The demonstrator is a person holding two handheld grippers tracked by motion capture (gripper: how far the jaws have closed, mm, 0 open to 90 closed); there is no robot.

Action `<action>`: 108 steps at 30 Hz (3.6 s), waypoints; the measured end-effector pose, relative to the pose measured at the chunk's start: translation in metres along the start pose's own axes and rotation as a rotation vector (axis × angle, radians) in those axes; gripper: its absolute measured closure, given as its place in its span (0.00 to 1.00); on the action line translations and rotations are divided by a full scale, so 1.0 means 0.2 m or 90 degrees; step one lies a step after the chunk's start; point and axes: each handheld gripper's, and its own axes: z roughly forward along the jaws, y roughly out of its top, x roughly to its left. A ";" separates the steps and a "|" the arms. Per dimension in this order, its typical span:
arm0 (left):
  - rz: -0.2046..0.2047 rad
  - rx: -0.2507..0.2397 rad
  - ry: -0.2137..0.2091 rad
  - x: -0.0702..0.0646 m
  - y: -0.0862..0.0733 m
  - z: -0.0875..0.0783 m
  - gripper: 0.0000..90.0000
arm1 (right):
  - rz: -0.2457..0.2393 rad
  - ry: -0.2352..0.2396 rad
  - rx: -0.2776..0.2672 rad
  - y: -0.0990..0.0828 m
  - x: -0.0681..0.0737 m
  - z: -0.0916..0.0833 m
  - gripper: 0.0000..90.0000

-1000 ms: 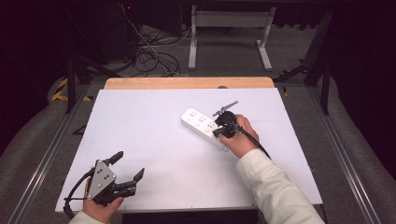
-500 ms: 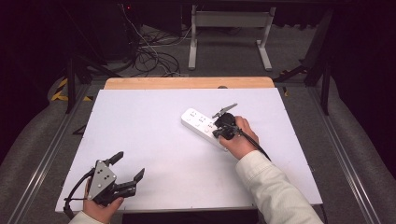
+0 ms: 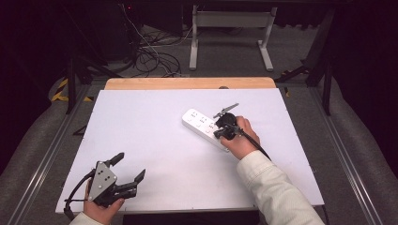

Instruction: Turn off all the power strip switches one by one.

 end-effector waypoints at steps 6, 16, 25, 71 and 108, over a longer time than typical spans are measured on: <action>0.000 0.000 0.001 0.00 0.00 0.00 0.18 | -0.001 -0.005 0.003 0.00 0.00 0.00 1.00; 0.000 0.000 0.000 0.00 0.00 0.00 0.18 | 0.010 0.005 0.009 0.01 -0.01 0.00 1.00; 0.005 -0.002 0.003 0.00 0.00 -0.01 0.18 | 0.018 0.010 0.015 0.01 -0.01 0.01 1.00; -0.004 -0.002 0.002 0.01 0.00 -0.01 0.18 | 0.017 0.018 -0.053 0.13 0.01 0.10 1.00; -0.005 -0.006 0.006 0.01 0.00 -0.01 0.18 | 0.025 0.003 -0.034 0.14 0.02 0.11 1.00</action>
